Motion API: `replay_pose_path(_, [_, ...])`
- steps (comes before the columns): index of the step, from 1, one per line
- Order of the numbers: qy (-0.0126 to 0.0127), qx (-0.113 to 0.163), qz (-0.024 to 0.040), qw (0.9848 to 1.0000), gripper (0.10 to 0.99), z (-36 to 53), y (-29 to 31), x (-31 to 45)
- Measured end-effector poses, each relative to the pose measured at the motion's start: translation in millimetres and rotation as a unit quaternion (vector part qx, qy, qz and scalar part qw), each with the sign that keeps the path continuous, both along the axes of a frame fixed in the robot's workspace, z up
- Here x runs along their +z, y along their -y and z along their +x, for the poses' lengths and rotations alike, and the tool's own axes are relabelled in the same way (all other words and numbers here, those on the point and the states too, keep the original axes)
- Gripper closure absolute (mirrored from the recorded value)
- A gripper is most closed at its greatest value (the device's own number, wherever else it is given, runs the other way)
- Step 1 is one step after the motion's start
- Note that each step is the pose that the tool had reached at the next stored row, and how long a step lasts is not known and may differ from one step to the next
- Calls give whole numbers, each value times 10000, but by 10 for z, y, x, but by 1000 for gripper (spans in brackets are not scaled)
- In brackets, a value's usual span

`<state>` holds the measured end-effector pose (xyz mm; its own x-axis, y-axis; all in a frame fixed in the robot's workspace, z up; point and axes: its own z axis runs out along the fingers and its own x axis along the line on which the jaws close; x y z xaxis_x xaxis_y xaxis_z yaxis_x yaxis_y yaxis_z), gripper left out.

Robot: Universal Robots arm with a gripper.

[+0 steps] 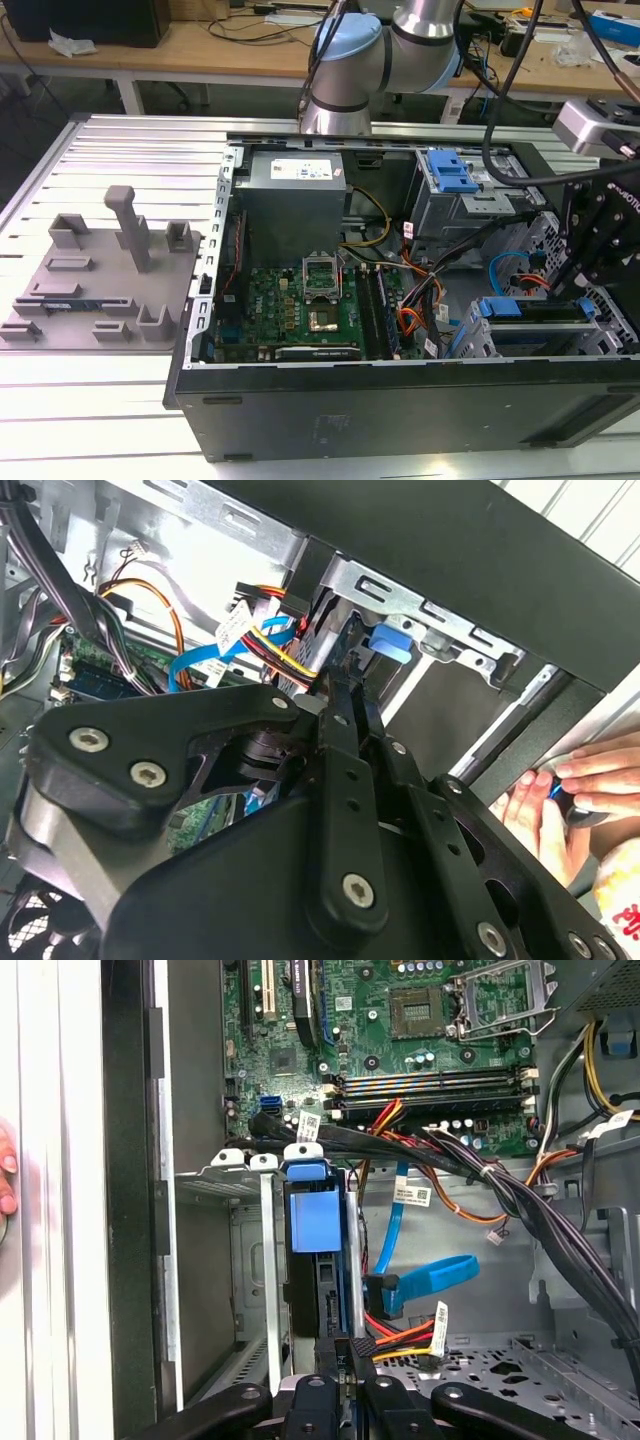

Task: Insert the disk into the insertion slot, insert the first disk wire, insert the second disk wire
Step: 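Insert the first disk wire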

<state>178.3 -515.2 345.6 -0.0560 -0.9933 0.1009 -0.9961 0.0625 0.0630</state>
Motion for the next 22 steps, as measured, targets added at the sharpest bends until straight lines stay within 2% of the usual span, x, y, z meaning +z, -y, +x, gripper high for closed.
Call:
replay_pose_path(9, [0, 0, 0, 10000, 922, 0, 5, -17])
replay_pose_path(18, [-1, 0, 0, 10000, 922, -1, 5, -69])
replay_pose_path(22, [-4, -1, 8, 10000, 910, -1, 5, -134])
